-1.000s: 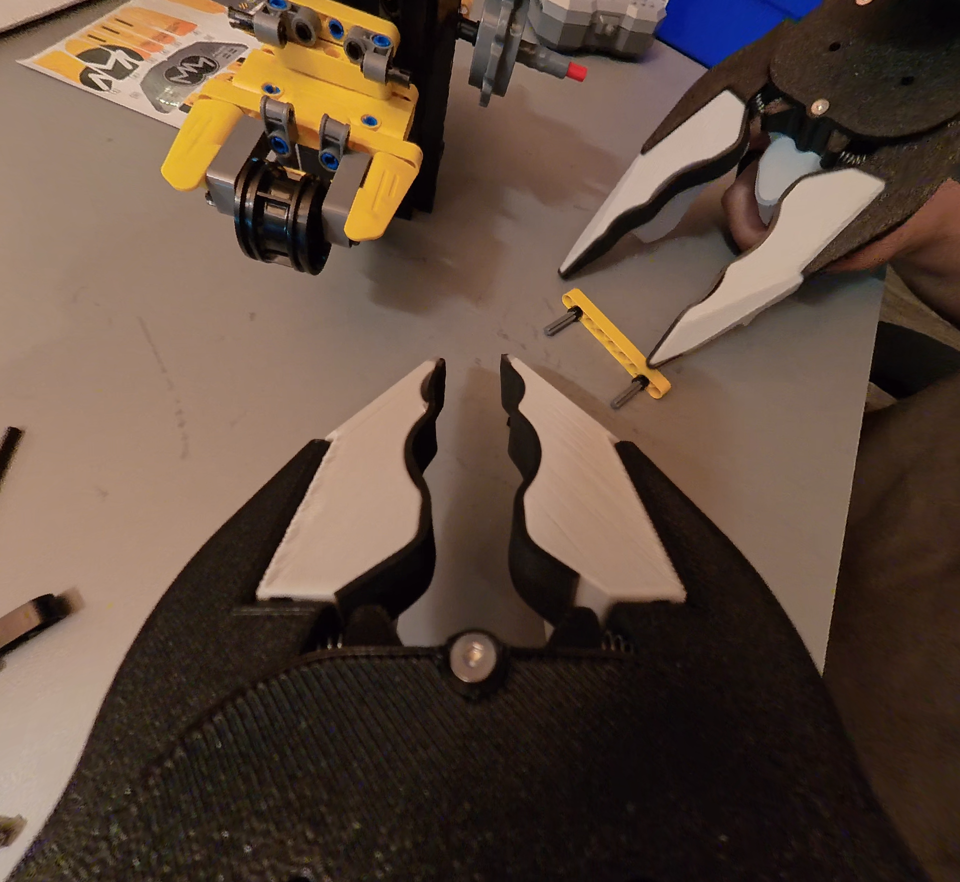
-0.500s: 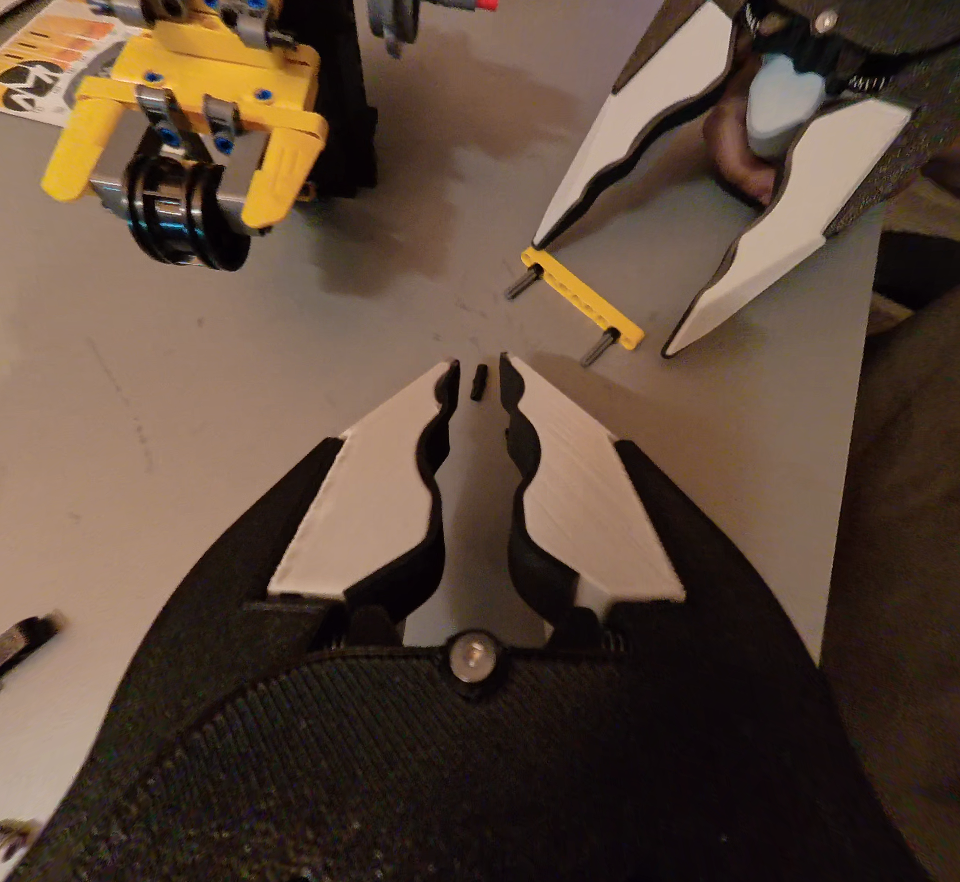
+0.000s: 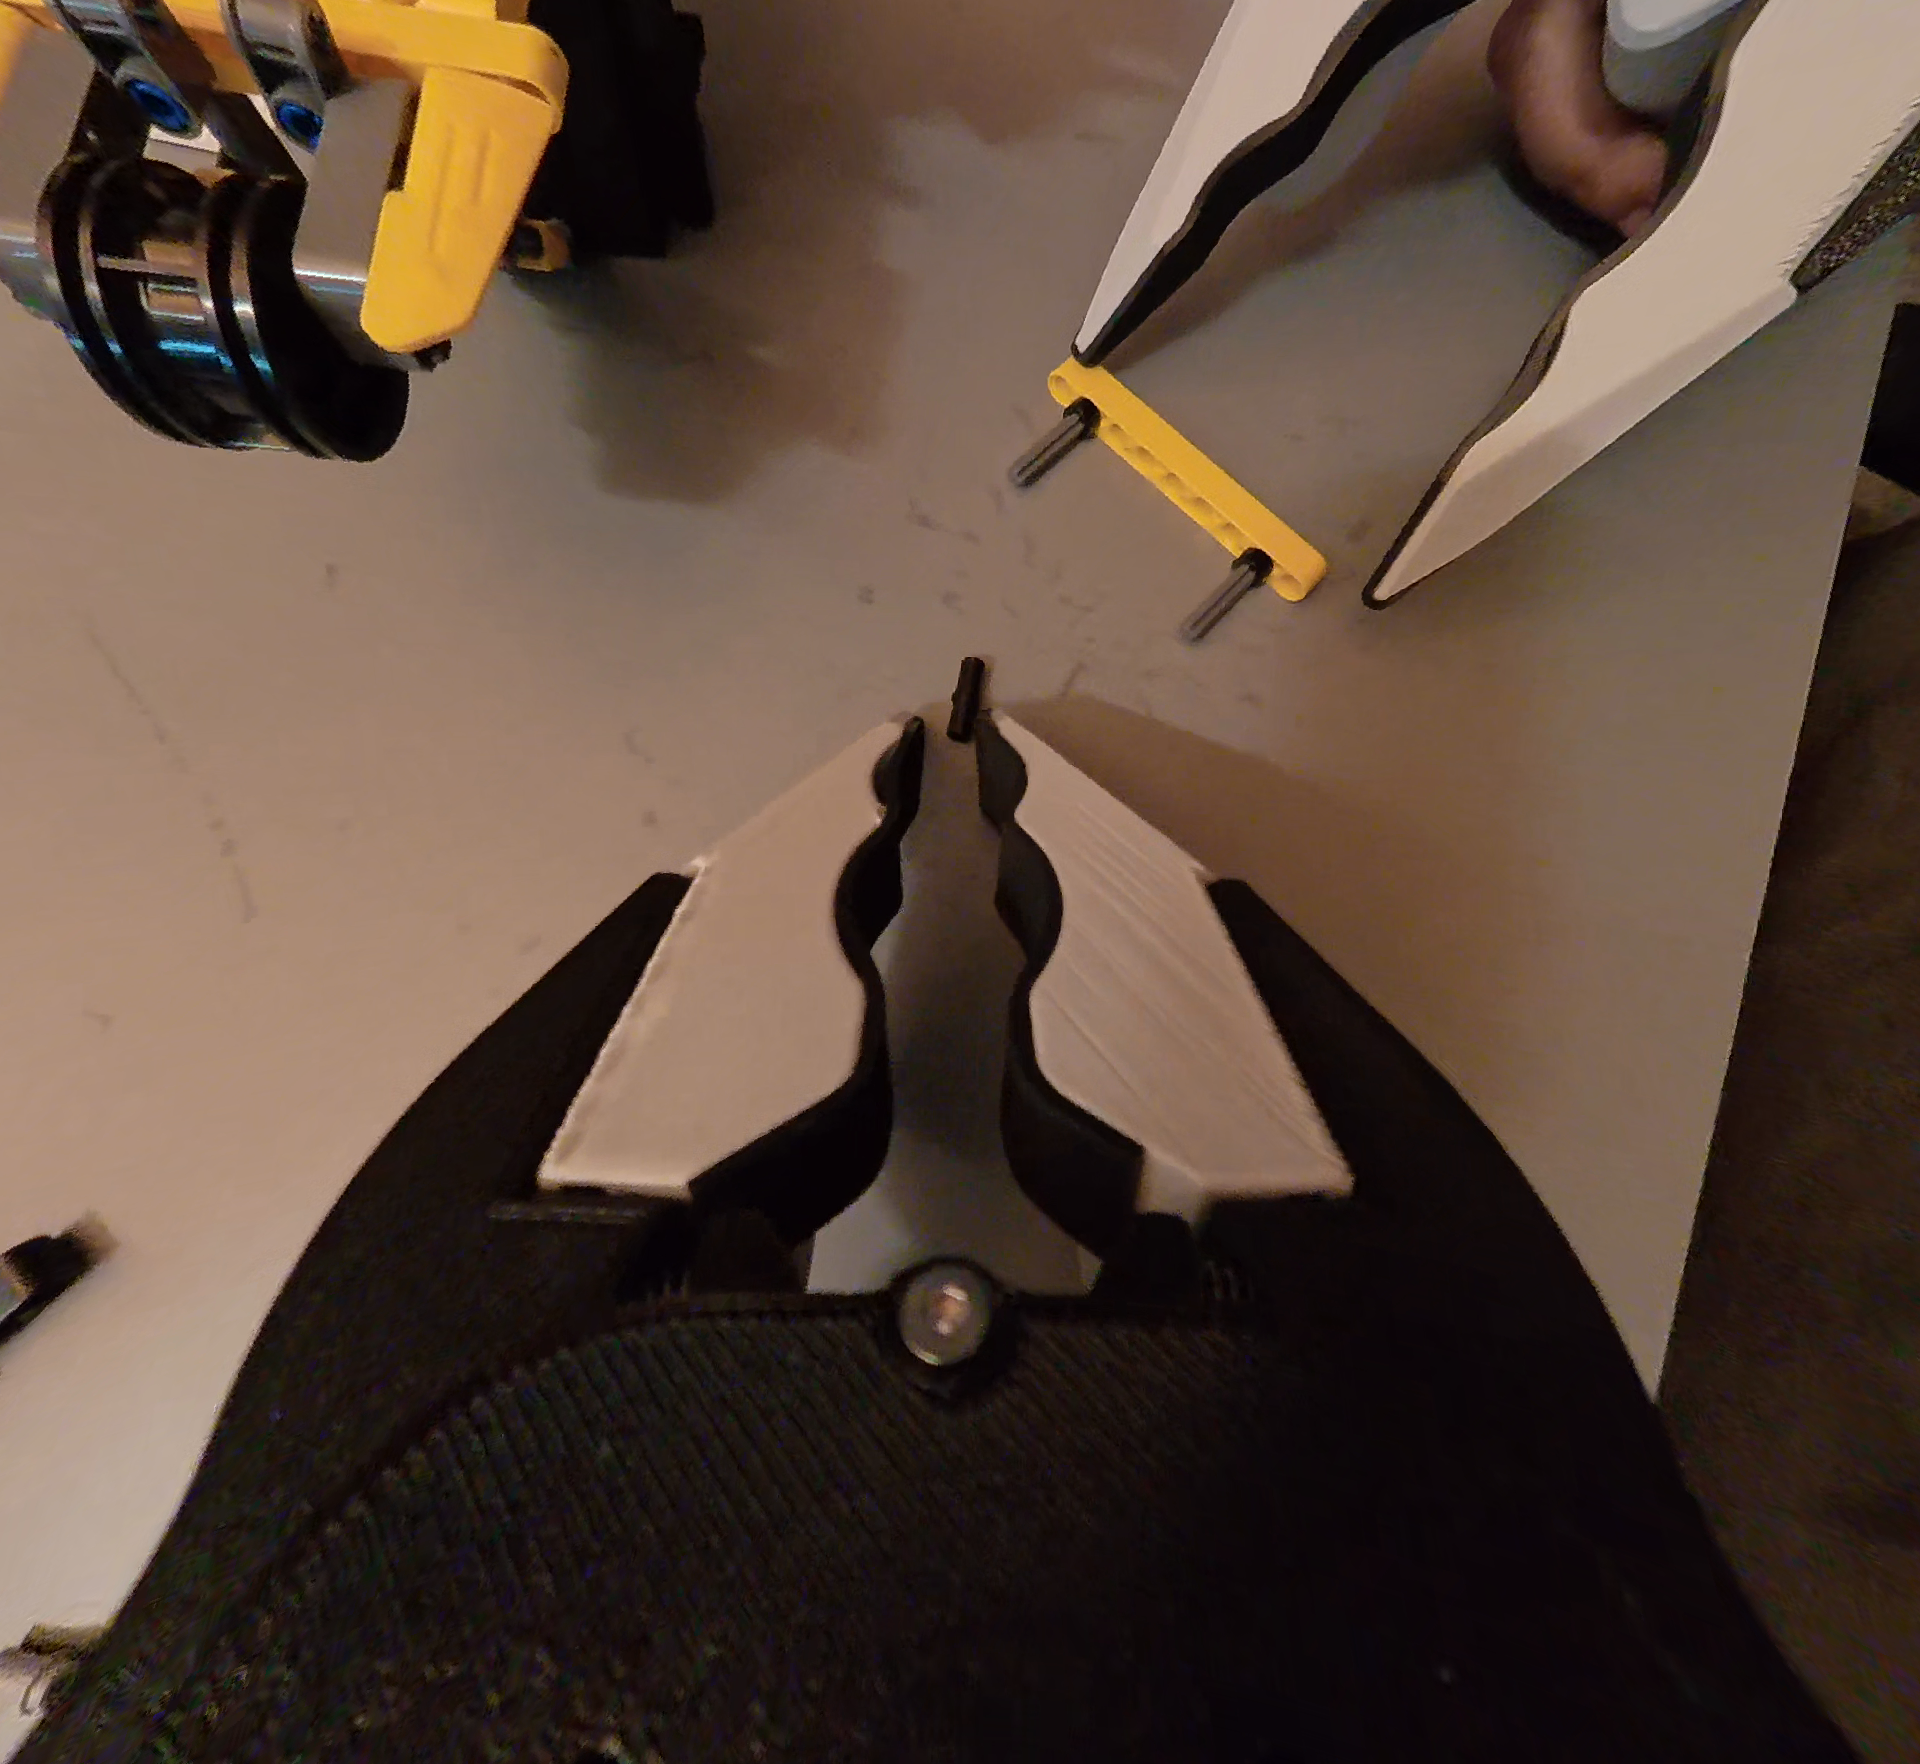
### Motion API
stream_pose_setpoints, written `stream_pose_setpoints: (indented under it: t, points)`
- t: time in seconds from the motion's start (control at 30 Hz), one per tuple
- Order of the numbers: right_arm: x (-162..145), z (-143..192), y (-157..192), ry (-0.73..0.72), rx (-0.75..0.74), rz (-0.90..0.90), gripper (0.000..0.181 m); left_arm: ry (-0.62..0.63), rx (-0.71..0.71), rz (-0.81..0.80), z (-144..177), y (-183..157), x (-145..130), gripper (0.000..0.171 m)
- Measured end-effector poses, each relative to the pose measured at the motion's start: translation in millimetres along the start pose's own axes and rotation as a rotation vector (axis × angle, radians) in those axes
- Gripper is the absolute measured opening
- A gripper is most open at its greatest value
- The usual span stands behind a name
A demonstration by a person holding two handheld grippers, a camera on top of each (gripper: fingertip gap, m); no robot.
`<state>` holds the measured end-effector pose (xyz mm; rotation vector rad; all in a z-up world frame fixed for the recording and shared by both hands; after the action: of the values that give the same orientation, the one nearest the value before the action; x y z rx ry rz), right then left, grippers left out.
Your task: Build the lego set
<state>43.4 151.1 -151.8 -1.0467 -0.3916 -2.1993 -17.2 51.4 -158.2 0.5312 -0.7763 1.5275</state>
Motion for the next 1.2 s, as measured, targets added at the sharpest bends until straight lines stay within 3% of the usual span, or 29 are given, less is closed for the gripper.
stream_pose_setpoints:
  t: [0.33,0.5,0.7,1.2]
  points:
    - [-3,-2,-8,0.024,-0.052,0.019,0.074,0.007,-0.026,-0.039,-3,-4,2,0.002]
    - [-6,-6,-8,0.063,-0.033,0.058,0.073,-0.019,-0.108,-0.093,-9,-12,12,0.002]
    - [-5,-7,-9,0.059,0.02,0.104,0.072,0.036,-0.135,-0.166,-22,-16,16,0.002]
    - [0,-11,-11,0.05,0.169,0.174,0.072,0.039,-0.185,-0.124,-33,-17,25,0.002]
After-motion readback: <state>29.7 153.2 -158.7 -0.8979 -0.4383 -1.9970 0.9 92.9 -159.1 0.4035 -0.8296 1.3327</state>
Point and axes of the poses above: each gripper's, where its closed fingertips meet, z back along the fingers, x out of its top, y = z × x across the jaws, the point moved 4 cm from there along z, back along the fingers, and after that the axes turned 7 degrees about -x, right-handed, at the moved point
